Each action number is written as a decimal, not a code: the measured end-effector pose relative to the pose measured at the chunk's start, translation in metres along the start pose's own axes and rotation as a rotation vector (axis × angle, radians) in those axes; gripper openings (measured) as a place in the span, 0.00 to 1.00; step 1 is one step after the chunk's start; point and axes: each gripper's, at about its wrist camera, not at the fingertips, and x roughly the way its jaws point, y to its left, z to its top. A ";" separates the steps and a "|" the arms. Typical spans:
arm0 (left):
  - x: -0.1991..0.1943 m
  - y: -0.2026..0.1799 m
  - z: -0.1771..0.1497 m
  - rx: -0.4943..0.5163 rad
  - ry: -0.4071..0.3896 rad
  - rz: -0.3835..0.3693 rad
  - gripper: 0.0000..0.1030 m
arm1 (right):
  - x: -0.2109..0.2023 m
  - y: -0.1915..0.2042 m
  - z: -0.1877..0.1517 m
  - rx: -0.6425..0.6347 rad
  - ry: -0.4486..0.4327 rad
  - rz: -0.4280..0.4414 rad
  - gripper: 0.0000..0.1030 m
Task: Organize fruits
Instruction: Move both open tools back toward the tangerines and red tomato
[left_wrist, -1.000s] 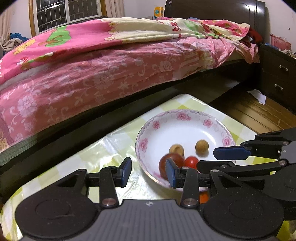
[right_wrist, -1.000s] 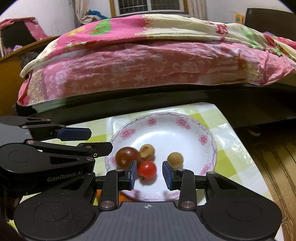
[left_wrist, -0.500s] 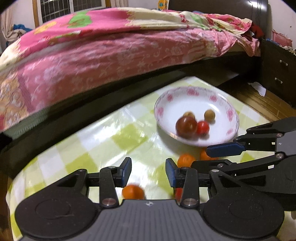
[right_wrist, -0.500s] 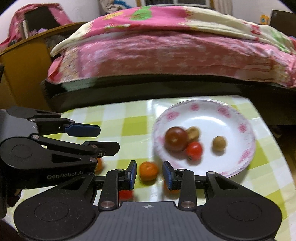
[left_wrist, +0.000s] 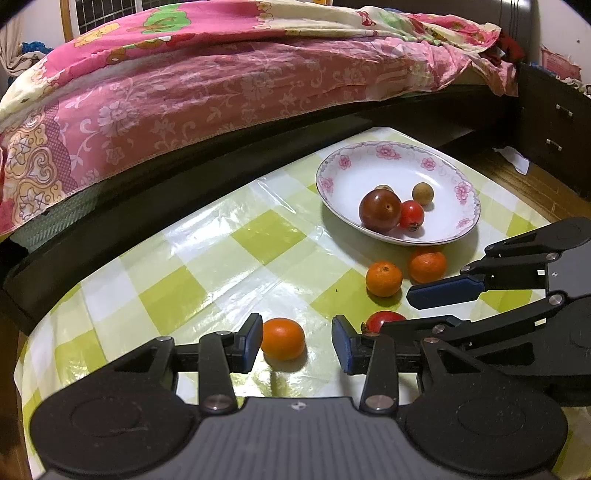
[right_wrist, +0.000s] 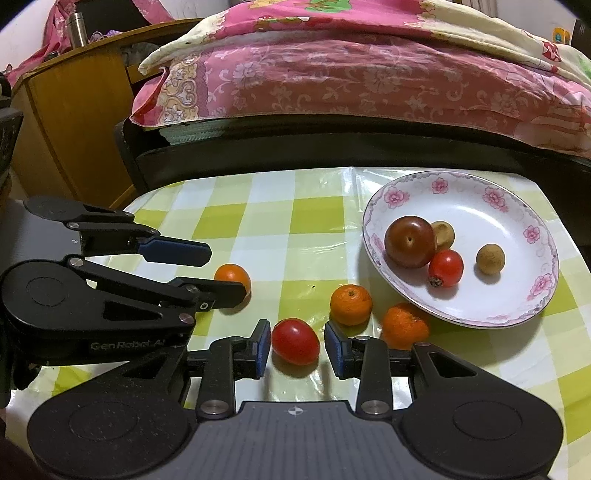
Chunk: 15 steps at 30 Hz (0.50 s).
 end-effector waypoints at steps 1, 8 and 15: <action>0.001 0.001 0.000 0.000 0.002 0.002 0.48 | 0.000 0.000 0.000 0.001 0.000 -0.001 0.32; 0.017 0.003 -0.004 0.013 0.027 0.006 0.48 | 0.003 -0.001 -0.003 -0.017 0.001 -0.002 0.41; 0.029 0.006 -0.001 0.013 0.028 0.025 0.49 | 0.005 -0.005 -0.002 -0.008 0.016 0.004 0.41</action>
